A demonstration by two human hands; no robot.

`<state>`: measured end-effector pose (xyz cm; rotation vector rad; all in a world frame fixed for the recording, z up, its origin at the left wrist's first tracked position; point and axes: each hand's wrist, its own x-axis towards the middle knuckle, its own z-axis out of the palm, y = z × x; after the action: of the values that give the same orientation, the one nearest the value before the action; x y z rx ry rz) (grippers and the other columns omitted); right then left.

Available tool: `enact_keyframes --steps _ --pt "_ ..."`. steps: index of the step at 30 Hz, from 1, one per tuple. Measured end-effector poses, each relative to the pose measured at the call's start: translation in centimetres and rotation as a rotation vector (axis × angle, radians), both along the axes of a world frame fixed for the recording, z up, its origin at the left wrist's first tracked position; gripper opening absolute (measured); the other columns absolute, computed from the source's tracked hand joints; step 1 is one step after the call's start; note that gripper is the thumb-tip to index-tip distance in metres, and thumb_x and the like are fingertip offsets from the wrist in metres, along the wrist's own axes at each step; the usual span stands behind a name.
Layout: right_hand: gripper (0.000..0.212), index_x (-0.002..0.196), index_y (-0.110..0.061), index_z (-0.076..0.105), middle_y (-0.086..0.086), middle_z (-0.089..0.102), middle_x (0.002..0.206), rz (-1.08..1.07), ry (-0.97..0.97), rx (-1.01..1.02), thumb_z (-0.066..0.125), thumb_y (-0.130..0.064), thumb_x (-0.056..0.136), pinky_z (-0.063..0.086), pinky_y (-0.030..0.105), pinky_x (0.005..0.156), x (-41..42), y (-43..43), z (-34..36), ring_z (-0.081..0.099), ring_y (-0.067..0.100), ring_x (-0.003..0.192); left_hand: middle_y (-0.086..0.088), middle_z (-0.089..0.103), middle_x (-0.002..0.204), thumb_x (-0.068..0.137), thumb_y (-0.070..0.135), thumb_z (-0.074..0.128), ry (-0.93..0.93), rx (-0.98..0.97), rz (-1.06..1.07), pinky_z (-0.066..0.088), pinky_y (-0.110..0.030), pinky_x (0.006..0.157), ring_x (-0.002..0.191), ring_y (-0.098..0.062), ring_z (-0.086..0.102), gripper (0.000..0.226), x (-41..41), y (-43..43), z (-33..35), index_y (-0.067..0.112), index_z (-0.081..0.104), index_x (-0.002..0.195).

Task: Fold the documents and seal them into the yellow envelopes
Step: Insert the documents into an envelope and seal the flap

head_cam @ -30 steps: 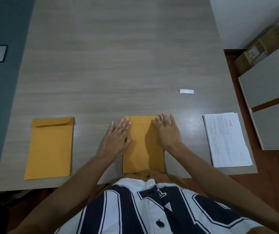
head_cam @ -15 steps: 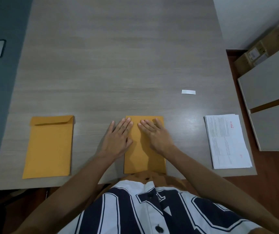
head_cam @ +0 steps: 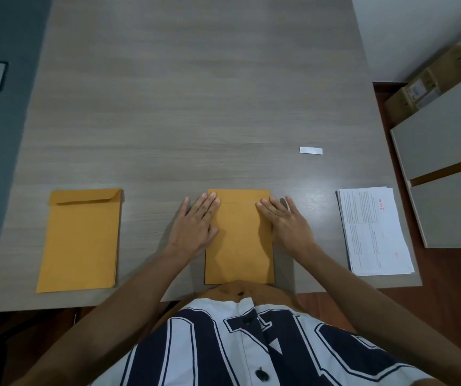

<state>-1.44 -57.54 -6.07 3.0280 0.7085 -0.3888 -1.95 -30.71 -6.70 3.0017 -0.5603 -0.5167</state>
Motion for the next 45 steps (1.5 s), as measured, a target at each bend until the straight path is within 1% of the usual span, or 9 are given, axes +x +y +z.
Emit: enact_keyframes --steps 5,8,12,20,28,33,35,41,45 --pt "0.072 0.146 -0.018 0.042 0.003 0.051 0.145 -0.082 0.016 0.037 0.068 -0.005 0.080 0.018 0.053 0.118 -0.6 0.4 -0.4 0.042 0.032 0.138 0.000 0.013 0.163 0.091 0.049 0.006 -0.007 -0.043 0.029 0.009 -0.049 0.122 0.151 -0.016 0.010 0.073 -0.2 -0.1 0.0 0.017 0.017 0.155" --pt "0.054 0.145 -0.019 0.045 0.002 0.052 0.144 -0.162 -0.008 0.100 0.048 -0.021 0.091 0.018 0.056 0.118 -1.0 0.6 -0.3 0.036 0.039 0.140 0.002 0.001 0.164 0.088 0.057 0.001 0.027 -0.044 0.035 0.004 -0.048 0.123 0.152 -0.015 0.001 0.078 -0.2 -0.3 0.1 0.018 0.007 0.155" --pt "0.063 0.146 -0.019 0.044 0.001 0.049 0.147 -0.199 -0.014 0.102 0.027 -0.048 0.093 0.009 0.053 0.120 -1.8 0.3 -0.2 0.027 0.035 0.145 0.003 -0.009 0.164 0.082 0.068 -0.004 0.093 -0.053 0.027 -0.005 -0.047 0.122 0.151 -0.014 -0.011 0.089 0.0 -0.2 0.6 0.020 -0.001 0.156" --pt "0.101 0.157 -0.022 0.003 -0.002 0.008 0.164 -0.215 0.118 -0.045 0.021 -0.085 0.081 -0.008 0.049 0.121 -2.2 0.9 0.2 -0.011 0.026 0.150 0.002 -0.017 0.163 0.066 0.097 0.020 0.131 0.037 -0.031 -0.002 -0.052 0.121 0.150 -0.020 -0.018 0.124 0.1 0.2 1.2 0.017 -0.008 0.157" --pt "0.096 0.156 -0.021 0.000 0.000 0.001 0.165 -0.259 0.159 -0.007 0.027 -0.080 0.085 -0.005 0.046 0.122 0.5 1.3 0.1 -0.014 0.025 0.150 0.001 -0.013 0.164 0.063 0.098 0.034 0.102 0.071 0.006 -0.004 -0.052 0.120 0.151 -0.023 -0.016 0.131 2.7 -0.7 1.5 0.016 -0.006 0.157" --pt "0.069 0.153 -0.017 0.024 0.004 0.016 0.163 -0.250 0.110 0.099 0.042 -0.055 0.097 0.002 0.041 0.123 3.6 2.0 1.0 -0.002 0.025 0.151 -0.001 -0.009 0.165 0.064 0.092 0.046 0.113 0.066 0.089 -0.002 -0.052 0.121 0.151 -0.024 -0.013 0.130 7.1 -2.3 2.6 0.014 -0.001 0.157" --pt "0.069 0.151 -0.019 0.030 0.004 0.019 0.162 -0.244 0.130 0.137 0.047 -0.056 0.095 0.008 0.040 0.123 4.4 2.1 1.3 0.007 0.024 0.151 0.000 -0.006 0.165 0.064 0.091 0.048 0.103 0.090 0.089 -0.001 -0.054 0.121 0.151 -0.025 -0.011 0.129 9.6 -2.9 2.7 0.015 0.001 0.158" --pt "0.073 0.153 -0.023 0.022 0.003 0.013 0.163 -0.344 0.173 0.121 0.048 -0.058 0.093 0.008 0.041 0.122 10.1 2.1 1.0 0.009 0.022 0.150 0.001 0.014 0.164 0.084 0.072 0.050 0.015 0.131 0.005 0.008 -0.050 0.122 0.152 -0.025 0.004 0.092 15.1 -5.0 3.5 0.019 0.022 0.154" --pt "0.071 0.154 -0.023 0.018 0.002 0.007 0.164 -0.370 0.220 0.081 0.048 -0.050 0.096 0.006 0.044 0.122 14.6 1.9 1.1 0.003 0.023 0.151 0.001 0.018 0.163 0.080 0.074 0.056 0.023 0.079 -0.033 0.013 -0.047 0.121 0.151 -0.025 0.008 0.095 15.4 -5.9 3.4 0.018 0.029 0.152"
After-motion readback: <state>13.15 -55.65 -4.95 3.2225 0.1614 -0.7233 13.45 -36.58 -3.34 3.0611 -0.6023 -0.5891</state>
